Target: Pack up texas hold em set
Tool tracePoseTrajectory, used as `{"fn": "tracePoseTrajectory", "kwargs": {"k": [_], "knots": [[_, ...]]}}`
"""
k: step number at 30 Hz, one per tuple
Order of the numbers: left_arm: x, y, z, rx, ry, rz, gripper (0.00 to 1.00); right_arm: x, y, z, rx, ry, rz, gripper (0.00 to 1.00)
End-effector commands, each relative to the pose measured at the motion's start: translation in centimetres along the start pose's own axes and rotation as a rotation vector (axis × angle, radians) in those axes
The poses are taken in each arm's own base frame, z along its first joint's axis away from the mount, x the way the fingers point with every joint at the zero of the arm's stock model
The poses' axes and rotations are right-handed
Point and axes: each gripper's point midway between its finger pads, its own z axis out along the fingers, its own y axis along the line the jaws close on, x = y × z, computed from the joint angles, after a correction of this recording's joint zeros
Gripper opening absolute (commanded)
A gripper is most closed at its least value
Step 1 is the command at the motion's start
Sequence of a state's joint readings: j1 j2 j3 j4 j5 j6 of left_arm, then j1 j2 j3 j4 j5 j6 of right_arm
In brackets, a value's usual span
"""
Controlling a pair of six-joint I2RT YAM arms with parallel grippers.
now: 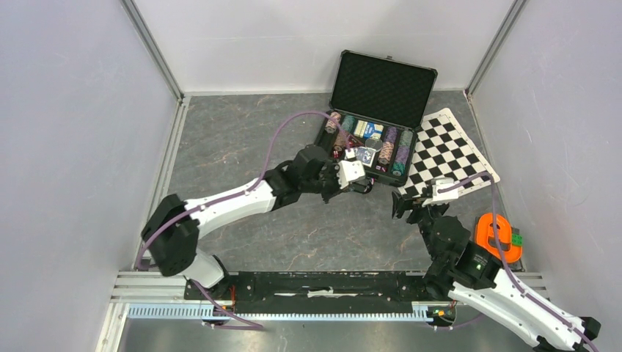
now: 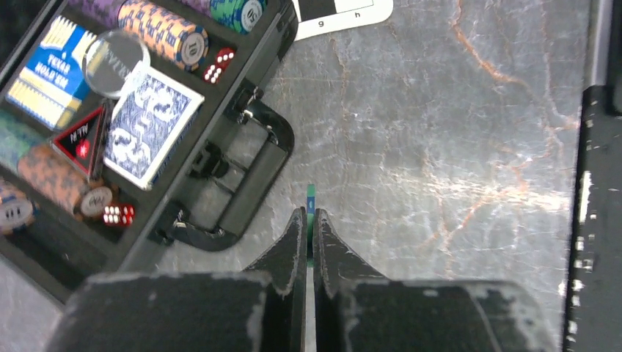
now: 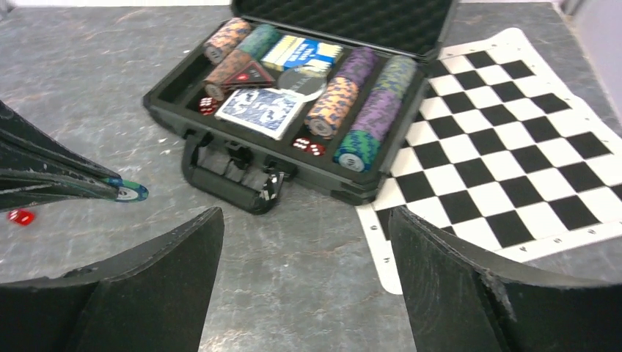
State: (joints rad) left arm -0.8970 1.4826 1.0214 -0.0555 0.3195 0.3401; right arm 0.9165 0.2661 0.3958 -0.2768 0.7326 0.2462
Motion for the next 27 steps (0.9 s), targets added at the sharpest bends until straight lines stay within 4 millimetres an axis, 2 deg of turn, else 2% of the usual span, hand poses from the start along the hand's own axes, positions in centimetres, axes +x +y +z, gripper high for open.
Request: {"fn": "tracePoseTrajectory", "kwargs": {"k": [1,4,5,7,11,16,21,27], "knots": [[-1.1,0.7,2.5,0.086,0.008,0.204,0.02,-2.7,-3.2,-0.8,0.175,-0.066,0.073,0.91],[-1.5,0.8,3.8,0.115,-0.002,0.228,0.02,-3.2,-5.6,-1.5,0.325,-0.053,0.071,0.96],[-1.6,0.8,4.3,0.13,-0.002,0.228,0.02,-3.1,-5.7,-1.4,0.339,-0.033,0.047,0.96],[-1.8,0.6,5.2,0.166,-0.002,0.234,0.02,-2.6,-5.1,-1.1,0.328,0.015,-0.008,1.0],[-2.4,1.1,6.9,0.182,-0.008,0.242,0.02,-2.4,-4.0,-0.4,0.299,0.063,-0.053,0.99],[-3.0,1.4,9.0,0.227,-0.005,0.248,0.02,-4.1,-4.4,-0.6,0.321,0.023,-0.021,0.99],[-4.0,2.1,11.1,0.242,-0.035,0.298,0.02,-6.0,-6.5,-1.9,0.415,-0.059,0.056,0.99],[-4.3,2.9,13.2,0.277,-0.039,0.404,0.02,-7.3,-8.7,-3.5,0.497,-0.13,0.114,0.99]]}}
